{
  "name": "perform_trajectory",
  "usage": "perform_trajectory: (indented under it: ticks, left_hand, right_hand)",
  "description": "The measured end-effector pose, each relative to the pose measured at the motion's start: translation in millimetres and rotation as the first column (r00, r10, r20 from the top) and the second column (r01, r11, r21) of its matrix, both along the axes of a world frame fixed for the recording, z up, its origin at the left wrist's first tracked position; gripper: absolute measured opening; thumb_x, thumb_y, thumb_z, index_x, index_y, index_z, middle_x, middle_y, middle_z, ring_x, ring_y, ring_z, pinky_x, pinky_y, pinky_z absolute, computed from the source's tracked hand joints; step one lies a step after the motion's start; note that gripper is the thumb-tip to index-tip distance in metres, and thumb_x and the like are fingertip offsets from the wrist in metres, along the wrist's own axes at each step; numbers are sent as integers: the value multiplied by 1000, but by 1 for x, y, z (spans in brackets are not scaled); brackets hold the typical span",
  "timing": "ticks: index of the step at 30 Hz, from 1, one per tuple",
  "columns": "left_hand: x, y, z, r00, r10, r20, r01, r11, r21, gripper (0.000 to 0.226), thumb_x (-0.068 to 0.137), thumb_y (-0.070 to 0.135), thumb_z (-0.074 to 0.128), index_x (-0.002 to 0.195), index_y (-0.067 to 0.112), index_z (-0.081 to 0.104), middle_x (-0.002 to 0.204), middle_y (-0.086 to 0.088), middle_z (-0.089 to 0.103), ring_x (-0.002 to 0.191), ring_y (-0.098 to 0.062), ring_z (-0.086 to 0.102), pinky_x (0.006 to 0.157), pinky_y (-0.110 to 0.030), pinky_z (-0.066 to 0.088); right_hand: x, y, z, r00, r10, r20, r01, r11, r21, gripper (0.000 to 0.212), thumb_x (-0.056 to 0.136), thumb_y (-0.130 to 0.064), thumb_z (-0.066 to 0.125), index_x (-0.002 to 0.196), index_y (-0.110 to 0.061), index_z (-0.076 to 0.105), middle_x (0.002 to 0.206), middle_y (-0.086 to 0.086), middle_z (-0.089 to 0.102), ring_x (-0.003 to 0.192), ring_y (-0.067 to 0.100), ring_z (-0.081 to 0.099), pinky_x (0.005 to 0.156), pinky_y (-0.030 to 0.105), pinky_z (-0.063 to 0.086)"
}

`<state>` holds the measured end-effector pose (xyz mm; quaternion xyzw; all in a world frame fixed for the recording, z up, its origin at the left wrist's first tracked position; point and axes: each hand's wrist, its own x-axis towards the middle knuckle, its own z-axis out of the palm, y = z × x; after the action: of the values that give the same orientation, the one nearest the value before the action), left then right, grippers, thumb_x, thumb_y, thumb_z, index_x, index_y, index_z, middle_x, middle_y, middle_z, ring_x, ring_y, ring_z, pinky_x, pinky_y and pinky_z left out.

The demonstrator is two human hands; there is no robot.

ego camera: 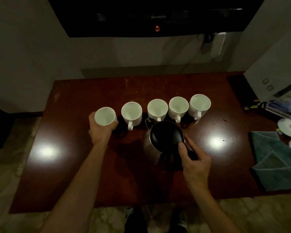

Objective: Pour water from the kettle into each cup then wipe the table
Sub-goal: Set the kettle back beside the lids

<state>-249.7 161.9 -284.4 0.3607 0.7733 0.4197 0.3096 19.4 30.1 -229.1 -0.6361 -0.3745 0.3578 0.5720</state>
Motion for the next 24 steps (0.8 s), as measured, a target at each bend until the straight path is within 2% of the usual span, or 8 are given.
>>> perform_trajectory:
  ticks: [3,8,11,15,18,20,22,24]
  left_hand:
    - [3,3,-2,1000,7,-13,-7,1000,5,86,66,30,89,136,28,39,133,-2,53,128,-27,46,103,-47,43]
    - [7,10,0,1000,-13,-2,13,1000,9,88,67,34,88,138,30,36,136,-3,50,128,-28,46,102,-51,44]
    - [7,11,6,999,-44,-8,44,999,7,100,67,33,88,147,30,28,144,-4,47,134,-29,42,107,-51,40]
    - [7,5,22,992,-121,-38,121,993,0,112,67,28,90,154,22,19,154,-7,35,141,-29,34,113,-52,34]
    - [3,-10,36,991,-113,-71,113,994,1,111,68,36,89,154,20,21,158,-8,31,143,-29,31,114,-52,33]
    - [0,-23,43,984,-127,-126,127,992,-14,104,72,40,85,153,20,23,159,-7,29,145,-29,29,114,-53,31]
    - [-1,-40,51,972,-149,-181,150,989,-9,95,76,36,83,152,21,27,158,-7,31,144,-29,31,112,-55,32]
    - [1,-60,56,960,-167,-226,171,985,-5,86,79,30,81,149,19,33,155,-9,35,140,-31,35,110,-56,35]
  right_hand:
    - [0,0,-3,1000,-20,20,20,1000,3,37,88,-15,74,122,-26,66,108,-8,75,104,5,72,88,24,59]
    - [0,-1,-3,999,-20,36,20,1000,2,38,86,-23,78,121,-29,66,106,-18,73,104,3,72,89,26,59]
    - [1,0,0,999,3,37,-2,1000,-7,35,88,-16,75,114,-38,67,97,-26,73,103,0,71,87,20,58]
    - [4,-2,6,998,62,8,-62,997,-37,36,91,-16,73,116,-41,63,104,-28,67,101,-13,66,83,11,54]
    - [6,-6,10,993,114,15,-112,990,-87,39,92,-30,71,130,-35,61,102,-37,64,102,-18,62,89,16,55]
    - [8,-6,14,988,157,-5,-156,979,-127,46,94,-35,68,138,-27,59,108,-39,59,105,-18,59,93,20,56]
    - [12,-6,21,976,212,-40,-216,961,-174,40,95,-39,65,135,-39,59,109,-38,62,114,-5,62,97,35,58]
    - [15,-7,32,958,279,-64,-287,936,-205,30,97,-37,63,115,-61,60,104,-37,68,114,1,64,96,43,59]
